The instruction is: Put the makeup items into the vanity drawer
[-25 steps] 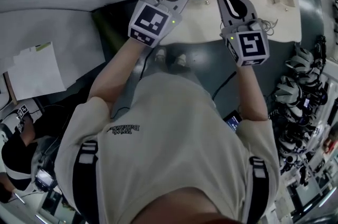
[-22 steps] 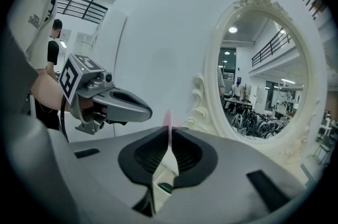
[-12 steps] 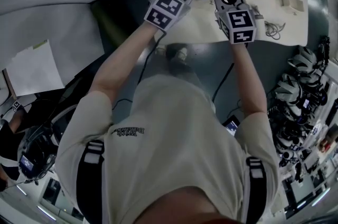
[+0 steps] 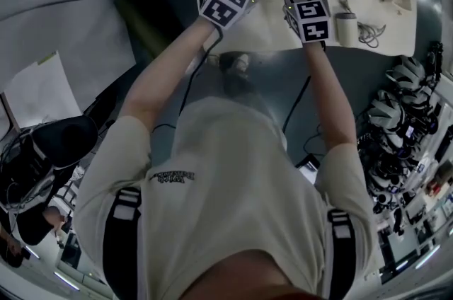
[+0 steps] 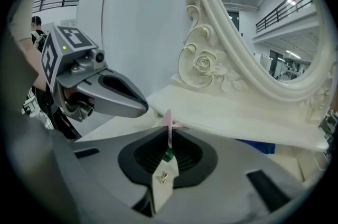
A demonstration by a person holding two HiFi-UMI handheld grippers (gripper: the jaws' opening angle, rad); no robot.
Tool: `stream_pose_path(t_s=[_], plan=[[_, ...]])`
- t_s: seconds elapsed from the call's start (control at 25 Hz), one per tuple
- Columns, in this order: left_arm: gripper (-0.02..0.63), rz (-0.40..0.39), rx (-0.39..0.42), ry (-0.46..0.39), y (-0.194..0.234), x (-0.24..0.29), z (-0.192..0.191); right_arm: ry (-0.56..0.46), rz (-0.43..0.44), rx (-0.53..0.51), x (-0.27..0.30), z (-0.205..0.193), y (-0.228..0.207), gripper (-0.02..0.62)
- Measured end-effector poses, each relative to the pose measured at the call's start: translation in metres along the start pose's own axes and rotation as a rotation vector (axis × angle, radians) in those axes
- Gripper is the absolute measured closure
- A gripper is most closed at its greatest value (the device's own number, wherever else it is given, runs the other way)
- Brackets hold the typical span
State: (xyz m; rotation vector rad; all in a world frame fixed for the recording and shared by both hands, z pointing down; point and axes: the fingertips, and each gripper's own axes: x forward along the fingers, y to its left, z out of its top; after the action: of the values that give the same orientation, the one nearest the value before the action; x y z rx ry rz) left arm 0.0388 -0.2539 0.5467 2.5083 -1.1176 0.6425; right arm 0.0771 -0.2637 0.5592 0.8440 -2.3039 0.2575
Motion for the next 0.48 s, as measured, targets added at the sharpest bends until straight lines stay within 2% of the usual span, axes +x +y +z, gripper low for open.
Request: stream_pose_path(t_s=[0.2, 0.28, 0.48], plan=[[0.592, 0.005, -0.011, 0.009, -0.001, -0.002, -0.008, 0.050, -0.015, -0.009, 0.007, -0.012, -0.001, 0.561], [0.592, 0.002, -0.018, 0.014, -0.002, 0.000, -0.011, 0.055, -0.018, 0.006, 0.008, -0.015, -0.002, 0.518], [0.592, 0.008, -0.019, 0.010, 0.001, -0.002, -0.010, 0.052, -0.021, 0.020, 0.007, -0.016, 0.000, 0.515]])
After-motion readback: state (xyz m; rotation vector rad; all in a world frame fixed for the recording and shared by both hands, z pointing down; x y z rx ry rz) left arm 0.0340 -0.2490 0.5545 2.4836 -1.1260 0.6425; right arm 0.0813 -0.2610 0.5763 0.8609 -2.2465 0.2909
